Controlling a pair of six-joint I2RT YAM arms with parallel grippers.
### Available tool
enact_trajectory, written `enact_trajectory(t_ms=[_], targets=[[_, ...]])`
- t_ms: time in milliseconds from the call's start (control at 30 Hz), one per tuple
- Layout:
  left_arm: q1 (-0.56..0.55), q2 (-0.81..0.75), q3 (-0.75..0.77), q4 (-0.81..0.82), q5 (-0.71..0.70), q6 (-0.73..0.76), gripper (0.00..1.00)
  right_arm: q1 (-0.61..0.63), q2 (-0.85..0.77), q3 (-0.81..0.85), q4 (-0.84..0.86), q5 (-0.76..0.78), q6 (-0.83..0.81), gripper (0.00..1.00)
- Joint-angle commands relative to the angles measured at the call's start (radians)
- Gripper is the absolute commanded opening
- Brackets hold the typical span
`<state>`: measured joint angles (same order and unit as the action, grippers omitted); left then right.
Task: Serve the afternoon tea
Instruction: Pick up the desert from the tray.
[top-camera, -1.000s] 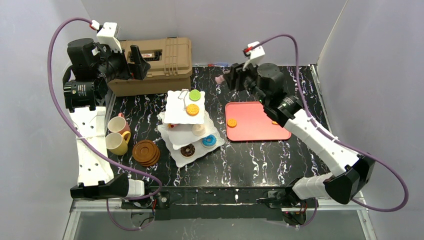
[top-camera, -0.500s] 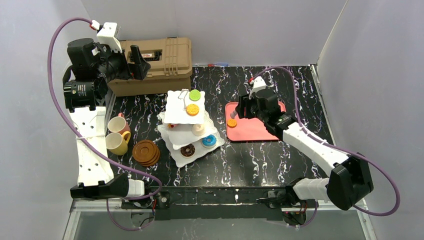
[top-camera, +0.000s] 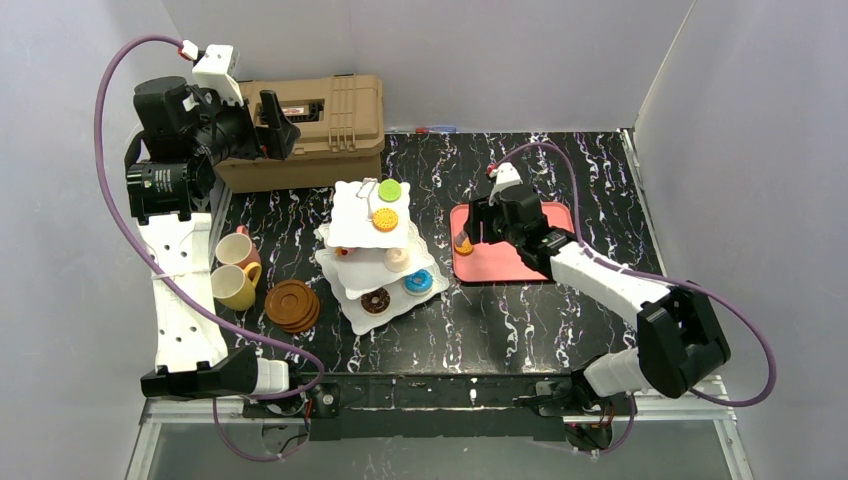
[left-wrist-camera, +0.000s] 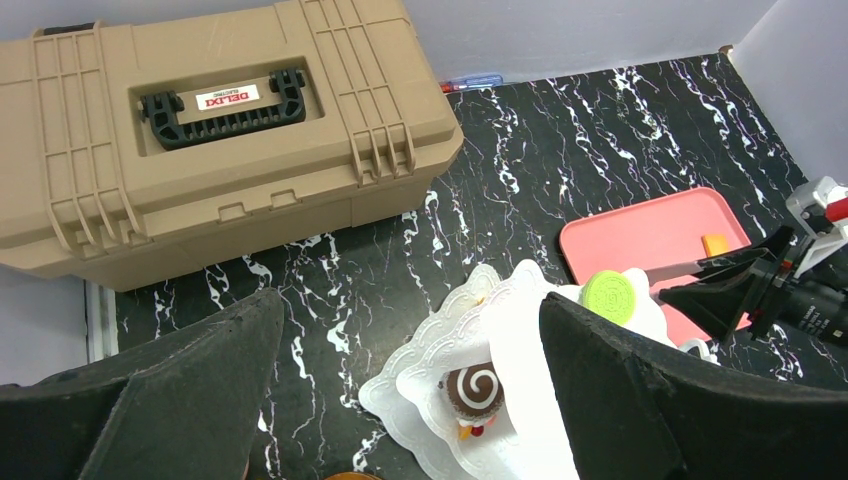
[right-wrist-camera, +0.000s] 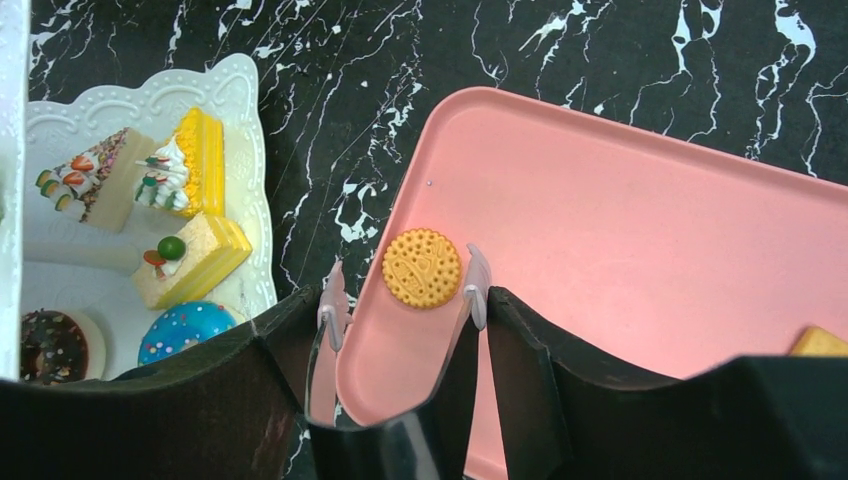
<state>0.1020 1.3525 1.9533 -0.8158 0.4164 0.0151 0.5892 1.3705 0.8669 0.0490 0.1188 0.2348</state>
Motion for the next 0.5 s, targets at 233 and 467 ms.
enact_trajectory(t_ms=[233, 467], targets=[[0.005, -0.01, -0.005, 0.004, 0.012, 0.006, 0.98, -0.004, 0.079, -0.024, 0.104, 0.008, -0.035, 0.67], [0.005, -0.008, -0.005, 0.006, 0.01, 0.006, 0.98, -0.004, 0.095, -0.041, 0.11, 0.01, -0.041, 0.67]])
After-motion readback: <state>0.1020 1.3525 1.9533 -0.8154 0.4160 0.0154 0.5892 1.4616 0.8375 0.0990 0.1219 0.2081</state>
